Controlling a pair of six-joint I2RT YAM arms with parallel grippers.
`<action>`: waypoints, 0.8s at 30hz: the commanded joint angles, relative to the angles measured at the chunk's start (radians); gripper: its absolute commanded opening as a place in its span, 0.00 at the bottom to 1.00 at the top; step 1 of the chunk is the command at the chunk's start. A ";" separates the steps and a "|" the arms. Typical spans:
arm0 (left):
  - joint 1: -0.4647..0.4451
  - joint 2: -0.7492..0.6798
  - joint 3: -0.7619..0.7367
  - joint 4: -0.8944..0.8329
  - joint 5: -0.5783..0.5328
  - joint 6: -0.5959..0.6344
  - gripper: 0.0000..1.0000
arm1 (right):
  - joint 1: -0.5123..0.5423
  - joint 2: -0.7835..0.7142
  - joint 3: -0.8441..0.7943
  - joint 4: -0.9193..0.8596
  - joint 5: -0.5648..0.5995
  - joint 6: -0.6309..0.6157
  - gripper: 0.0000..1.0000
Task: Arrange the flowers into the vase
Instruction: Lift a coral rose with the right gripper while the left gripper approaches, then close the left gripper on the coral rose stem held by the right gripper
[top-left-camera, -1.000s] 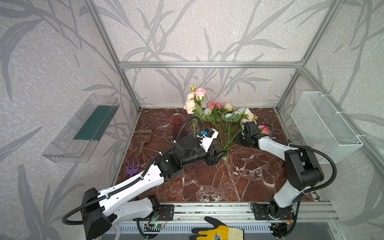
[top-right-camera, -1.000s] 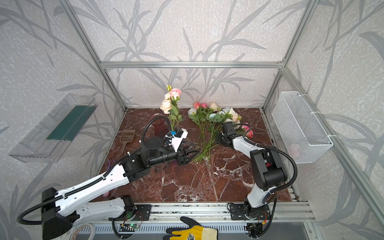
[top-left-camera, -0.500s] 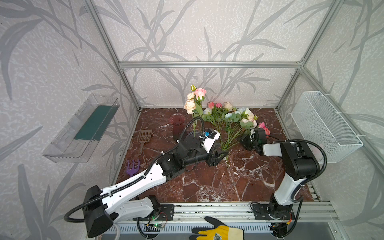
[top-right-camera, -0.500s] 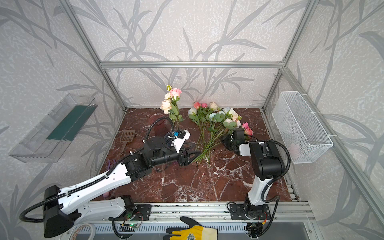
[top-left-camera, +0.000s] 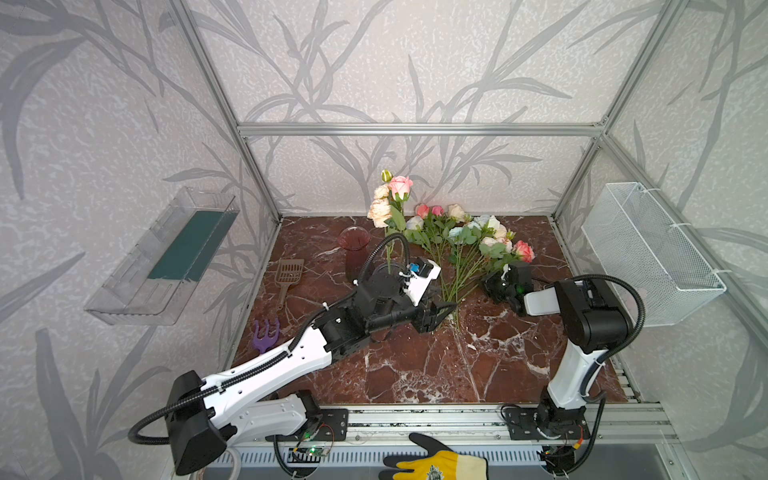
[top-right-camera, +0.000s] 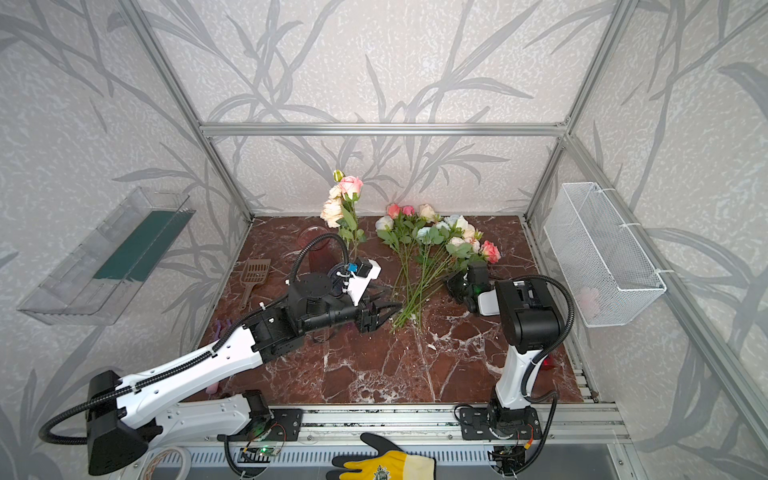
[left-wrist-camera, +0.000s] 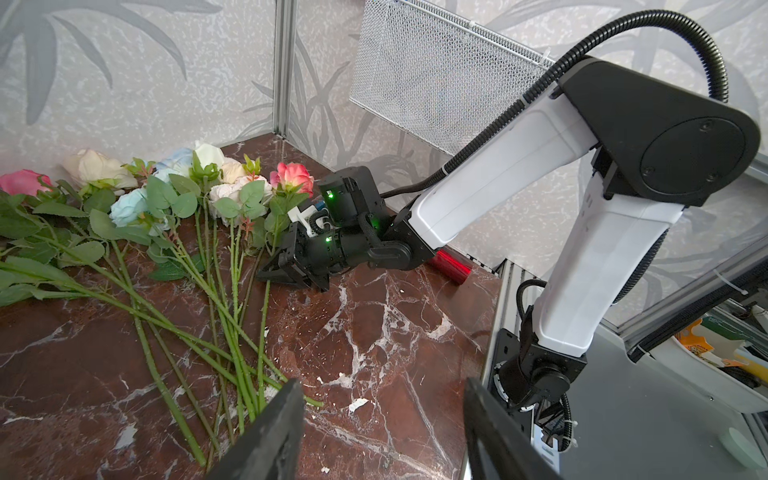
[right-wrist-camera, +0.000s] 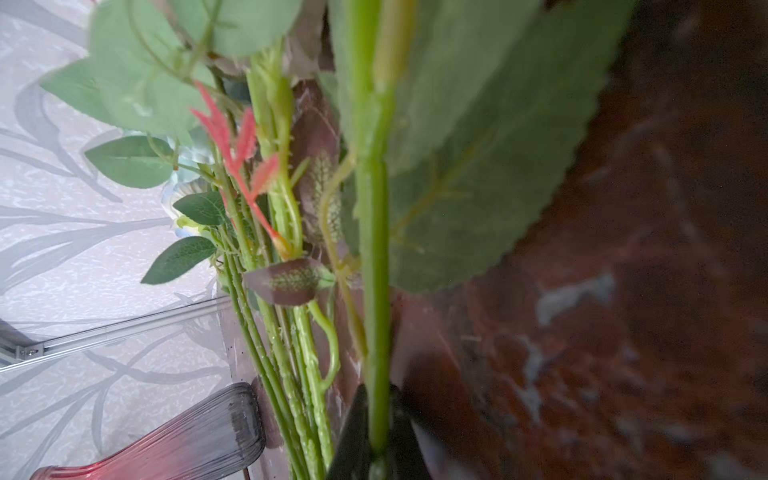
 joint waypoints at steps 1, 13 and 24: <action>-0.006 -0.012 0.040 -0.008 -0.005 0.028 0.62 | -0.005 -0.092 -0.042 0.057 -0.014 0.024 0.05; -0.005 -0.018 0.076 -0.064 0.027 0.078 0.69 | 0.011 -0.537 -0.228 -0.089 0.020 0.000 0.02; -0.006 0.029 0.156 -0.178 0.137 0.114 0.78 | 0.231 -1.014 -0.065 -0.540 0.217 -0.314 0.03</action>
